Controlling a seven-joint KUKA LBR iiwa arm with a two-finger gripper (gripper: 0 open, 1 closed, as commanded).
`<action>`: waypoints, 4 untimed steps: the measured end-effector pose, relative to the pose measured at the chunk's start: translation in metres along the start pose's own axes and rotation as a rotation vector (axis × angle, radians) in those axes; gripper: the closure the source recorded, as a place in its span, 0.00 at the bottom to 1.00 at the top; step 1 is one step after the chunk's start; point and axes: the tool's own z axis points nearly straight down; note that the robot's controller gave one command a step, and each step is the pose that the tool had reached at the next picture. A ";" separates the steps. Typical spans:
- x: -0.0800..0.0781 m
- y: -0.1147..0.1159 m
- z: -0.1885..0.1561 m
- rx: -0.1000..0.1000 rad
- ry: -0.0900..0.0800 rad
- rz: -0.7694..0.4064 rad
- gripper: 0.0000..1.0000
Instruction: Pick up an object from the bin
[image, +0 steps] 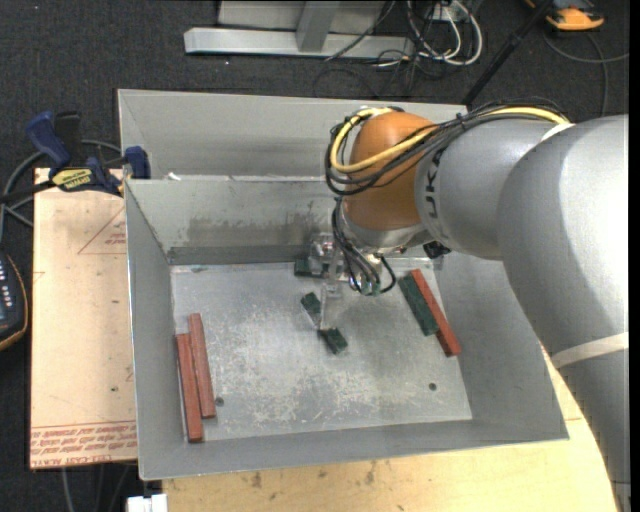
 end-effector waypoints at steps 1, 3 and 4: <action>-0.006 0.001 -0.010 -0.004 -0.019 0.001 1.00; 0.006 0.010 -0.011 -0.005 -0.018 0.272 1.00; -0.015 -0.066 -0.009 -0.006 -0.022 -0.004 1.00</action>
Offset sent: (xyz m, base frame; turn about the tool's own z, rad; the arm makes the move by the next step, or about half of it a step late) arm 0.0000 0.0000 0.0000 0.0000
